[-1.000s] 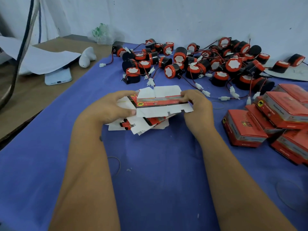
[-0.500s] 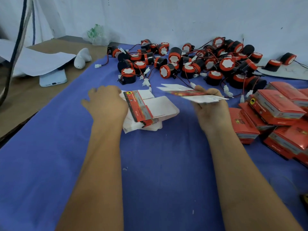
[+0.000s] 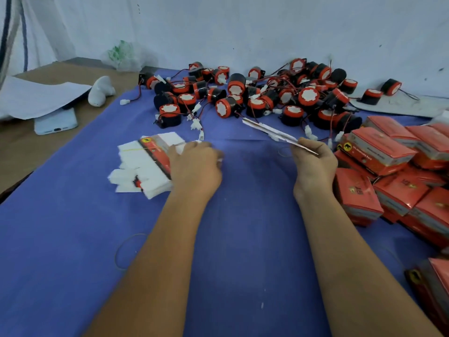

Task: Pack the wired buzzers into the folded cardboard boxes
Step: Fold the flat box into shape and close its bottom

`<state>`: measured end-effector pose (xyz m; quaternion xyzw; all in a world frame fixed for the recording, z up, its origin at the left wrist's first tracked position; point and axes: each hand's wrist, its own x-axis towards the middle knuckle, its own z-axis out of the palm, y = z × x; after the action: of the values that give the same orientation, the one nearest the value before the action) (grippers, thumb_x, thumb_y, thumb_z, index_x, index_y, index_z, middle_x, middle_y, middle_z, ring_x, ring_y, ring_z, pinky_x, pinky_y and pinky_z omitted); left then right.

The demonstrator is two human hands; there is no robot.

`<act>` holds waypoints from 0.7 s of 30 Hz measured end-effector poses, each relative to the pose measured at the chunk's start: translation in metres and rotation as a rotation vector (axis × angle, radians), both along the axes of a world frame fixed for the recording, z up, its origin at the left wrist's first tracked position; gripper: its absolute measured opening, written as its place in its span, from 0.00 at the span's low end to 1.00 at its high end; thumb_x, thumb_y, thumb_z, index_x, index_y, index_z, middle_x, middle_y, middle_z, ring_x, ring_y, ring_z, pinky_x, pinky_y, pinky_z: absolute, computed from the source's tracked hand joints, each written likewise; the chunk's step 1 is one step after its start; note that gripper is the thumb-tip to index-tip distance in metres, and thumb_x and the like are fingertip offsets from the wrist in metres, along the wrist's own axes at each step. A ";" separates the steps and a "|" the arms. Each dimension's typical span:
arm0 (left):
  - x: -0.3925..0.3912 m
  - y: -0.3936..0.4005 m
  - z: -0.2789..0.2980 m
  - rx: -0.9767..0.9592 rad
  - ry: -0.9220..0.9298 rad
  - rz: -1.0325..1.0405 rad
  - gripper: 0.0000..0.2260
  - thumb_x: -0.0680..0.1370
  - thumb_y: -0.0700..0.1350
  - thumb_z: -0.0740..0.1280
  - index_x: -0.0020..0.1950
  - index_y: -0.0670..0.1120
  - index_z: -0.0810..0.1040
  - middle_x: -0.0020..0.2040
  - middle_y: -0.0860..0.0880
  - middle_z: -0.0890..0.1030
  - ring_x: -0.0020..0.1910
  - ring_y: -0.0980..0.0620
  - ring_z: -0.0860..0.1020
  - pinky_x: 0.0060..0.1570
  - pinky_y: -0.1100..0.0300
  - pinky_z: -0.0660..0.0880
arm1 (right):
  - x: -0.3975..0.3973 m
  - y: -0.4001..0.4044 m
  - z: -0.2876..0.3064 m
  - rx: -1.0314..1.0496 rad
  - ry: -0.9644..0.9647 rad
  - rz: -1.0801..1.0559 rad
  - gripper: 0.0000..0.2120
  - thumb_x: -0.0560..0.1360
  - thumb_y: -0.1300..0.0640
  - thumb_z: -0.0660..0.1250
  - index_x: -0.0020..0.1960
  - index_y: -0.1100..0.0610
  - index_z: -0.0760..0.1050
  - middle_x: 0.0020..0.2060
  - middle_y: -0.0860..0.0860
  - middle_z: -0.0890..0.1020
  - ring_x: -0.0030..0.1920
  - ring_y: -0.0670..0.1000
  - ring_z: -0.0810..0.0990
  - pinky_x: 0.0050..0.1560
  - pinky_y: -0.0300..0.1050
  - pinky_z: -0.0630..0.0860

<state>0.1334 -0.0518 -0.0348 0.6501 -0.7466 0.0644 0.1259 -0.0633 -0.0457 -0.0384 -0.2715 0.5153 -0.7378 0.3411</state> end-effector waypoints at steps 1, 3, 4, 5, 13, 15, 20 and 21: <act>0.008 -0.001 0.001 0.027 0.010 0.089 0.15 0.78 0.44 0.62 0.60 0.59 0.79 0.65 0.52 0.76 0.69 0.45 0.67 0.70 0.39 0.59 | -0.002 0.002 0.000 0.008 0.034 -0.010 0.13 0.71 0.71 0.71 0.40 0.53 0.76 0.42 0.46 0.81 0.38 0.38 0.80 0.40 0.28 0.73; 0.023 -0.002 0.004 0.028 0.058 0.228 0.18 0.79 0.43 0.62 0.67 0.58 0.75 0.74 0.49 0.69 0.77 0.45 0.57 0.74 0.36 0.49 | -0.001 0.004 -0.001 0.025 0.112 -0.027 0.12 0.72 0.69 0.71 0.41 0.53 0.76 0.42 0.44 0.81 0.39 0.37 0.80 0.39 0.27 0.73; 0.027 -0.001 0.006 -0.062 0.141 0.245 0.19 0.81 0.43 0.61 0.70 0.55 0.73 0.77 0.47 0.65 0.79 0.46 0.52 0.76 0.38 0.44 | 0.002 0.005 -0.001 0.024 0.146 -0.033 0.11 0.73 0.68 0.70 0.41 0.53 0.76 0.41 0.43 0.80 0.38 0.35 0.79 0.38 0.26 0.72; 0.029 -0.001 0.007 -0.190 0.301 0.211 0.20 0.81 0.42 0.61 0.73 0.52 0.70 0.78 0.47 0.62 0.80 0.48 0.50 0.76 0.41 0.42 | 0.007 0.007 -0.001 0.016 0.170 -0.035 0.09 0.74 0.66 0.70 0.42 0.53 0.75 0.39 0.42 0.80 0.36 0.33 0.78 0.37 0.26 0.72; -0.032 0.007 0.024 -0.139 1.294 -0.546 0.21 0.78 0.44 0.68 0.67 0.61 0.68 0.73 0.56 0.67 0.74 0.60 0.62 0.68 0.67 0.63 | 0.033 0.023 0.006 0.049 0.510 0.340 0.06 0.75 0.60 0.67 0.43 0.61 0.72 0.43 0.64 0.78 0.45 0.63 0.78 0.49 0.62 0.76; -0.037 0.000 0.025 -0.227 1.392 -0.438 0.14 0.77 0.47 0.69 0.61 0.54 0.71 0.63 0.52 0.73 0.63 0.58 0.71 0.61 0.64 0.68 | 0.034 0.029 0.007 0.014 0.546 0.415 0.10 0.76 0.54 0.65 0.46 0.61 0.75 0.44 0.62 0.79 0.49 0.63 0.78 0.50 0.64 0.76; -0.035 -0.015 0.021 -0.222 1.469 -0.268 0.15 0.78 0.47 0.70 0.62 0.44 0.74 0.60 0.46 0.76 0.58 0.53 0.74 0.61 0.63 0.71 | 0.031 0.028 0.007 0.022 0.691 0.222 0.20 0.81 0.46 0.60 0.35 0.56 0.76 0.32 0.48 0.78 0.34 0.48 0.76 0.38 0.56 0.73; -0.034 -0.016 0.019 -0.231 1.469 -0.271 0.13 0.79 0.45 0.69 0.62 0.43 0.75 0.58 0.47 0.77 0.56 0.56 0.75 0.59 0.64 0.71 | 0.030 0.026 0.007 0.009 0.722 0.163 0.21 0.80 0.47 0.61 0.30 0.54 0.71 0.29 0.45 0.74 0.32 0.47 0.72 0.35 0.52 0.68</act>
<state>0.0999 -0.0680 -0.0154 0.4111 -0.5324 -0.3236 0.6655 -0.0329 -0.0197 -0.0314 -0.5530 0.5822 -0.5628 0.1963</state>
